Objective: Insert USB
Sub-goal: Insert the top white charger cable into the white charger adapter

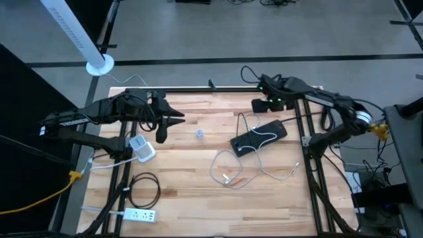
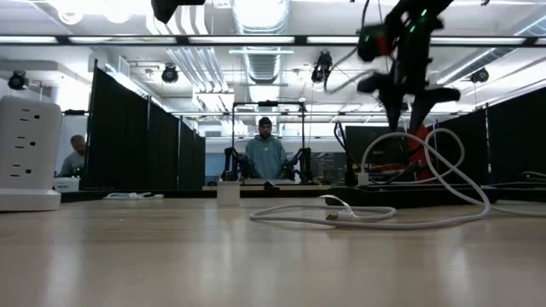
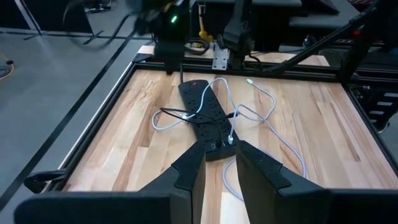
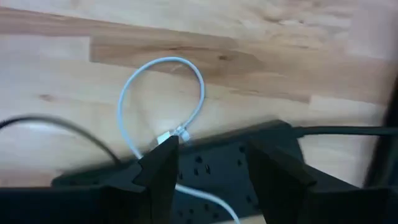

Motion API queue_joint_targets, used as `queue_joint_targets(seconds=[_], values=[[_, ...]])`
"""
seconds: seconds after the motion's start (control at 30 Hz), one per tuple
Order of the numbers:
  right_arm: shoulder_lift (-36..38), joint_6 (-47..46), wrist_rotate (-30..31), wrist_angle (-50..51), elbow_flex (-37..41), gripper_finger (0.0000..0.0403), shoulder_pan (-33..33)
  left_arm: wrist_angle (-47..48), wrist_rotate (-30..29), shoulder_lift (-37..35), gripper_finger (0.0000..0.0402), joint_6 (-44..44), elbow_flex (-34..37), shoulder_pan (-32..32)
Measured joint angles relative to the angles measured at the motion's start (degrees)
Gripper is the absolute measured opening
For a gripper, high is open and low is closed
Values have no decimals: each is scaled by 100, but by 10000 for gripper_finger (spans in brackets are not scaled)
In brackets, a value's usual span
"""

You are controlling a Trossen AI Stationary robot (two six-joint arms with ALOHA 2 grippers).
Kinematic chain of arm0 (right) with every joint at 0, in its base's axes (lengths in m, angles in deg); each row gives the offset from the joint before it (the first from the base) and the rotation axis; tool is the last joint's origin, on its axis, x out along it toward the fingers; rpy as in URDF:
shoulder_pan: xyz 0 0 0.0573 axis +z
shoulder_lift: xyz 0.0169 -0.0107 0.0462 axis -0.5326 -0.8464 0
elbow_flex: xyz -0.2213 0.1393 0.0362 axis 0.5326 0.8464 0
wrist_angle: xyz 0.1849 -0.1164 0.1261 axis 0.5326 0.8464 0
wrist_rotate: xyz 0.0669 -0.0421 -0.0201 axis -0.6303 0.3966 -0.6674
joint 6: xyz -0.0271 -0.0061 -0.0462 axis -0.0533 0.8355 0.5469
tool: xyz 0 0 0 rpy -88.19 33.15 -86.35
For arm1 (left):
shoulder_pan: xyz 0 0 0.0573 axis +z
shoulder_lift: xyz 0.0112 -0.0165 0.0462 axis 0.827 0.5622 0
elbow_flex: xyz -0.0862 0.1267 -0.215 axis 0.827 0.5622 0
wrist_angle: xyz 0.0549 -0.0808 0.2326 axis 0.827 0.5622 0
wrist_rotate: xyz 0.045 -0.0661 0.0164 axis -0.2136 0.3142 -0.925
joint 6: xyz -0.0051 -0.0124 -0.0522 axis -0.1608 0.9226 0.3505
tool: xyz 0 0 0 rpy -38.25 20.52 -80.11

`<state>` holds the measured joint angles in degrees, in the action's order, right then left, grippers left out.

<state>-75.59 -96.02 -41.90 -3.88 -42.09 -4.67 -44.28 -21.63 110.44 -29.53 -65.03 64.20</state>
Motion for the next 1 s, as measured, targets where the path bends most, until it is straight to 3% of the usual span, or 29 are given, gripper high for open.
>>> queue_joint_targets(seconds=[0.37, 0.63, 1.0], values=[[-1942, 263, -865, -705, 11, 159, -105, -17, -35, -2, 66, 15, 0, 0], [-2174, -120, -1052, -831, 57, 131, -96, 34, -35, -2, 66, 99, 0, 0], [-2125, -649, -1318, -1125, 430, 60, -103, 132, -40, -2, 66, 36, 0, 0]])
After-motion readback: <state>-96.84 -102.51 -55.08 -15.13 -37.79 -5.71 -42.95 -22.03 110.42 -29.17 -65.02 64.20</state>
